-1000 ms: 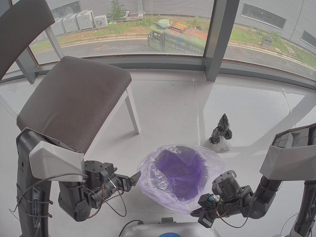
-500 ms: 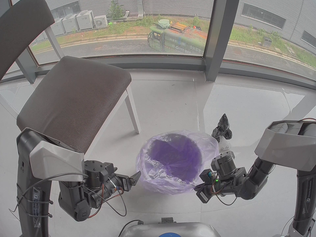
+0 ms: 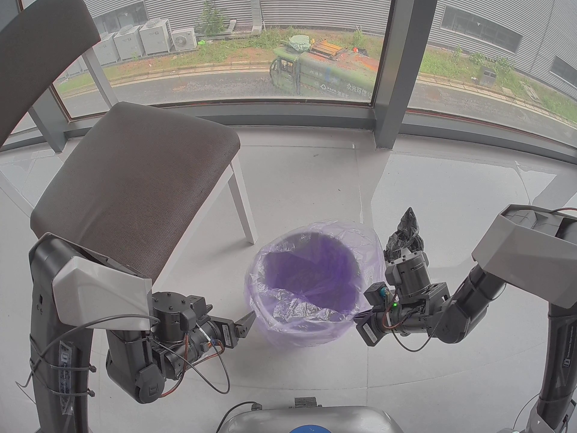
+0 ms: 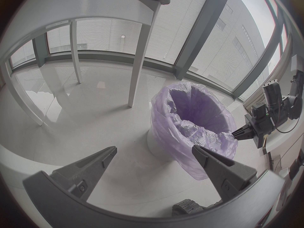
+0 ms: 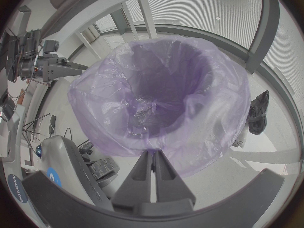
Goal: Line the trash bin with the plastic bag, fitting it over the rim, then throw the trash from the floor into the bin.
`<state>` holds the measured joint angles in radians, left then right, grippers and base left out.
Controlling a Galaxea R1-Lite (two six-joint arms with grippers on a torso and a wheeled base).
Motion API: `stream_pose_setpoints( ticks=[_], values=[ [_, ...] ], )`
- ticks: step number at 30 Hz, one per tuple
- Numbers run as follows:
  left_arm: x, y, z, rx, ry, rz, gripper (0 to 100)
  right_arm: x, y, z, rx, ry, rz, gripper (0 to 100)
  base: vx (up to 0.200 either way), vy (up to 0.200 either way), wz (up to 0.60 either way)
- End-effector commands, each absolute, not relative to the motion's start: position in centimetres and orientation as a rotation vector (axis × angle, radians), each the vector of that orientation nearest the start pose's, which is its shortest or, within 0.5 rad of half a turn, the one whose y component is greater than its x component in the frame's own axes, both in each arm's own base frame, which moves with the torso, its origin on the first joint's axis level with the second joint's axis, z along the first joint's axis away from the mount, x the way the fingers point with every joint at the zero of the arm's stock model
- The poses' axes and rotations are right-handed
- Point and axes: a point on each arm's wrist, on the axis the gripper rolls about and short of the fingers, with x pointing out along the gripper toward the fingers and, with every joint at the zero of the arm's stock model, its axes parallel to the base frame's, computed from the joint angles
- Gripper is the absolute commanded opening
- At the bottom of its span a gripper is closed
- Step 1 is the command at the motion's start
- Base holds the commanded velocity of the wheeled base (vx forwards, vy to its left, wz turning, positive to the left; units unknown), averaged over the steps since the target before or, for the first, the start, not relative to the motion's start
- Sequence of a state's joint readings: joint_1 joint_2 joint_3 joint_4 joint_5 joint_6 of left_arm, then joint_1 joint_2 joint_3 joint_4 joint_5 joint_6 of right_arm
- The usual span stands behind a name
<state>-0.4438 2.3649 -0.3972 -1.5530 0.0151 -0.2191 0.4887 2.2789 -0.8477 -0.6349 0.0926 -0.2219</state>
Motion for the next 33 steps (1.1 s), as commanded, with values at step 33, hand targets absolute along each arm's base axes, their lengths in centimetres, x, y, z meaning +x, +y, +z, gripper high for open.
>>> stream_pose_setpoints(
  ticks=[33],
  values=[
    [28.1,-13.5,-1.7,-0.140,0.425,-0.380,100,30.4,17.6,-5.2,-0.422,0.823,0.626,0,0.000,0.000,0.00]
  ],
)
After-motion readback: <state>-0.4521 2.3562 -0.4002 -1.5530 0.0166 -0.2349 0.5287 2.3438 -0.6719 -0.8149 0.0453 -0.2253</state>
